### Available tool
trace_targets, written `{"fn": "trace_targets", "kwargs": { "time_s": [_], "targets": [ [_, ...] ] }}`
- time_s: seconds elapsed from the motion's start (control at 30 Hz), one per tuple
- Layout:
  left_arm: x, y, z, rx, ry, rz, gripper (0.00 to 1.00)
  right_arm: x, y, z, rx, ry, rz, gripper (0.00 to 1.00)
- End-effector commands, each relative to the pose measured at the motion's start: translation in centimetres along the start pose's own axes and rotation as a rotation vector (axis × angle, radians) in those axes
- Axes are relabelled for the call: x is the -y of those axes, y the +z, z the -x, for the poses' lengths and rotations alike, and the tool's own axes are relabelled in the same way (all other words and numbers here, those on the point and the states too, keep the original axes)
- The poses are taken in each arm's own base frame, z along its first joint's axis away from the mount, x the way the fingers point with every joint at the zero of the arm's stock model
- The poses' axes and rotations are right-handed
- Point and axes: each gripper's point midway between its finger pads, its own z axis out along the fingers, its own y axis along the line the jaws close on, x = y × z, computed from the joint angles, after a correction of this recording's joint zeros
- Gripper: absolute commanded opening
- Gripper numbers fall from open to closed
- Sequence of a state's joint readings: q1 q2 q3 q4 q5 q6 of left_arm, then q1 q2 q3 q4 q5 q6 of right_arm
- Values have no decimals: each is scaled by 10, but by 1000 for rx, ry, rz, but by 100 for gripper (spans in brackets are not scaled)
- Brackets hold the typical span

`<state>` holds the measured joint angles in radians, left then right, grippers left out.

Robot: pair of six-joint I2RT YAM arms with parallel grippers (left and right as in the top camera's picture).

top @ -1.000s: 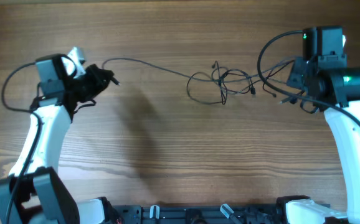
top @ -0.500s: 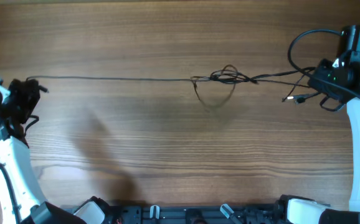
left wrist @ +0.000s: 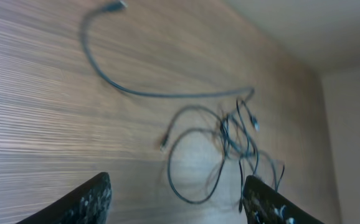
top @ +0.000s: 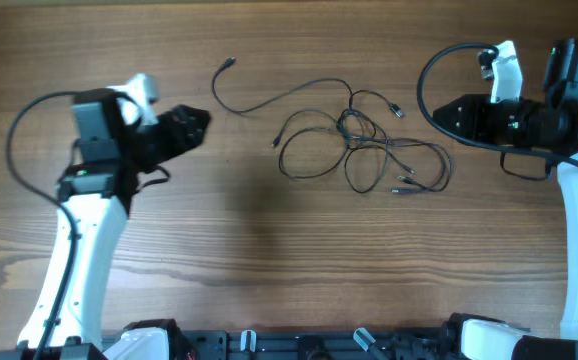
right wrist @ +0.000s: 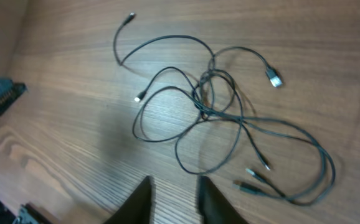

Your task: Untangle cables

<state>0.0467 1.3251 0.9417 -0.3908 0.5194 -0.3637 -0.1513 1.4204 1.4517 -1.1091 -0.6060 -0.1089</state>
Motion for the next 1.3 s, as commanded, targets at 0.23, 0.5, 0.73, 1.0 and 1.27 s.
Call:
{"fn": "trace_targets", "kwargs": {
  "time_s": [0.23,0.5,0.73,1.0,1.27],
  "targets": [
    [26,87,-94,-284,168,37,70,-5,82,-28,-180,-28,21,46],
    [17,108,-124,-343,238,128,67,9,206,-64,-387,295,6,33],
    [12,105,-132,-378,227,149,65,56,236,-66,-313,599,-247,33],
    [11,104,-133,-381,226,151,64,51,245,-48,-238,545,-216,34],
    [10,103,-134,-388,224,155,64,55,266,-54,-203,363,-365,39]
  ]
}}
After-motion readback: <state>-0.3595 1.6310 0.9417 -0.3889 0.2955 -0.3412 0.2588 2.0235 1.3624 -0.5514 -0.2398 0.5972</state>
